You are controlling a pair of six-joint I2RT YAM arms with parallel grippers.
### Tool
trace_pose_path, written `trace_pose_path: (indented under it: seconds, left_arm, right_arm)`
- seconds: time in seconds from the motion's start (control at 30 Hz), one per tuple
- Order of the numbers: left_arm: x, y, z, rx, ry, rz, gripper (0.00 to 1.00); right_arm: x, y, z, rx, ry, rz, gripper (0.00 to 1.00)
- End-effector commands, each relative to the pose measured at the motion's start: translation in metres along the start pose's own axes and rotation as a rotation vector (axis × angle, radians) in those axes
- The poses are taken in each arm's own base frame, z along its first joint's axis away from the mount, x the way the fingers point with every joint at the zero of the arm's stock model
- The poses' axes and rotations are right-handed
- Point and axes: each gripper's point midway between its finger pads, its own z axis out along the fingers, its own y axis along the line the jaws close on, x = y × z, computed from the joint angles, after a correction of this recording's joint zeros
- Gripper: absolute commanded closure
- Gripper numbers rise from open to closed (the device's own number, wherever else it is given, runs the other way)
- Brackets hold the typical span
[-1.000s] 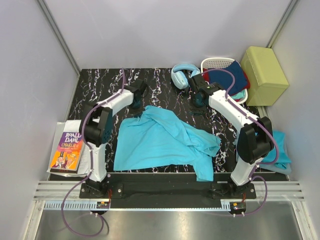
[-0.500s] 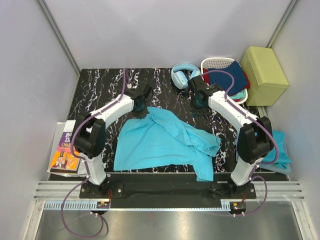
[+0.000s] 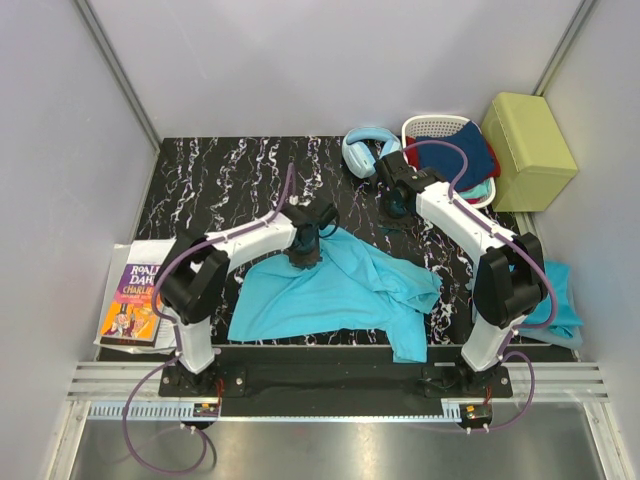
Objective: Fold and stack the t-shirts
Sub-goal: Flatten out the tshirt
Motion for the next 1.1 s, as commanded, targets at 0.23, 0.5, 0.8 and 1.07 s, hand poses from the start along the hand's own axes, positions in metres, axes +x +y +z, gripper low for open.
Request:
trace_pose_path:
  seconds: [0.23,0.5,0.8,1.07]
  left_arm:
    - [-0.057,0.004,-0.049,-0.013,-0.258,-0.016,0.01]
    - [-0.106,0.034,-0.027,-0.015,-0.245,-0.125,0.07]
    - [-0.100,0.020,0.015,0.035,-0.150,-0.119,0.42]
    - [-0.085,0.016,0.018,0.048,-0.127,-0.103,0.84]
  right_arm:
    - [-0.004,0.007,-0.004,-0.020,-0.027,-0.017,0.92]
    - [0.001,0.006,-0.002,-0.014,-0.019,-0.018,0.92]
    - [0.007,0.003,0.002,0.001,-0.005,-0.020,0.92]
    - [0.008,0.002,0.006,0.009,0.004,-0.024,0.93]
